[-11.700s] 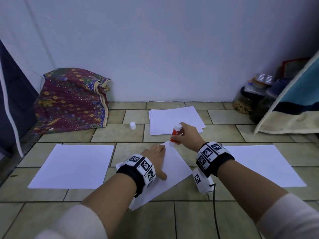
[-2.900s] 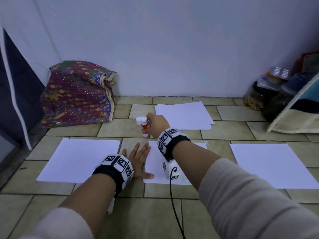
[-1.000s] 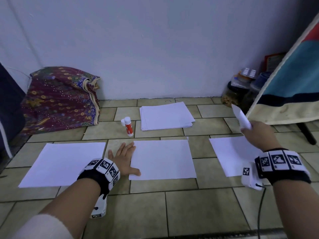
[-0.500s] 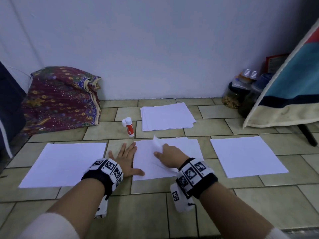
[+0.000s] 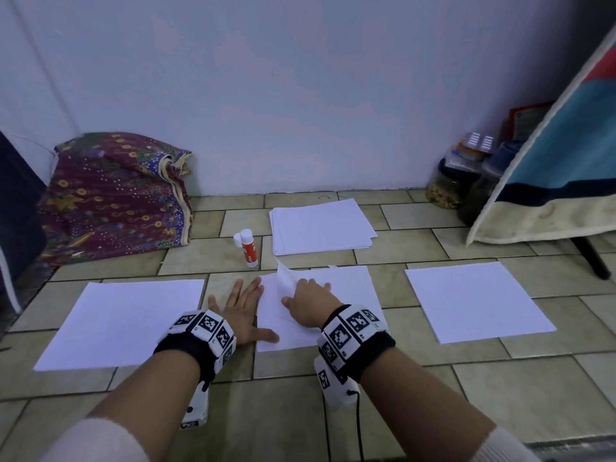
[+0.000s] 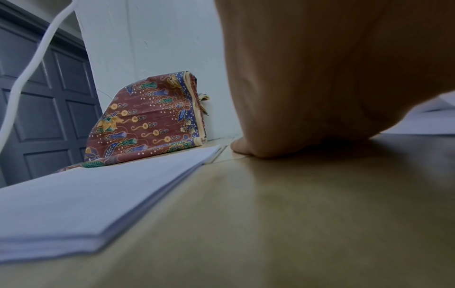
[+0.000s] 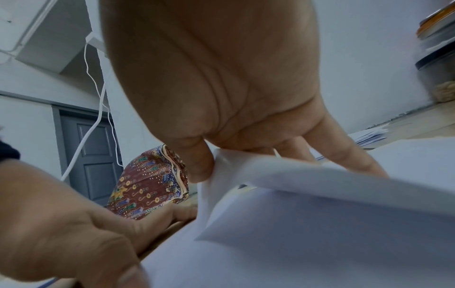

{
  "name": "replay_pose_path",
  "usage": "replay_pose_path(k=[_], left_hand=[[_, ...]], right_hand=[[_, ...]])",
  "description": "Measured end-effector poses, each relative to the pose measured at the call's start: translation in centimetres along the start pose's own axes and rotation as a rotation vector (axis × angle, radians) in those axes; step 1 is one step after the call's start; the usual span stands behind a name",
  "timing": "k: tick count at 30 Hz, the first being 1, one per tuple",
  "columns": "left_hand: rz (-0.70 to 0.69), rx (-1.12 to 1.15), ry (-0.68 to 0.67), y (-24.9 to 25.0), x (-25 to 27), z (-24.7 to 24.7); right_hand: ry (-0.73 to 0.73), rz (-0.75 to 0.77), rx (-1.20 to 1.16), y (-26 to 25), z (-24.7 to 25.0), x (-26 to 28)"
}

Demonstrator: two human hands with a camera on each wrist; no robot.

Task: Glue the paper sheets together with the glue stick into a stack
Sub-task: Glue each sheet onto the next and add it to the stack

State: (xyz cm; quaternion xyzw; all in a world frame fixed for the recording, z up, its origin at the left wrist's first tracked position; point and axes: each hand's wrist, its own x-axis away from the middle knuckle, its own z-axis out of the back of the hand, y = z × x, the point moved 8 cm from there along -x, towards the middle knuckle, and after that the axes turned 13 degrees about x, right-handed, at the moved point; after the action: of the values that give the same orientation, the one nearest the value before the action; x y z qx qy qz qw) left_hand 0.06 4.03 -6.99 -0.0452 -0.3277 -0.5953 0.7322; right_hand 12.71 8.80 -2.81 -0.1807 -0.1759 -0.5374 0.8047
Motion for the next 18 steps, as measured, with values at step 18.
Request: replay_pose_path(k=[18], left_hand=[[0.015, -0.022, 0.007, 0.1, 0.1, 0.1]], right_hand=[[0.006, 0.047, 0.077, -1.3, 0.7, 0.8]])
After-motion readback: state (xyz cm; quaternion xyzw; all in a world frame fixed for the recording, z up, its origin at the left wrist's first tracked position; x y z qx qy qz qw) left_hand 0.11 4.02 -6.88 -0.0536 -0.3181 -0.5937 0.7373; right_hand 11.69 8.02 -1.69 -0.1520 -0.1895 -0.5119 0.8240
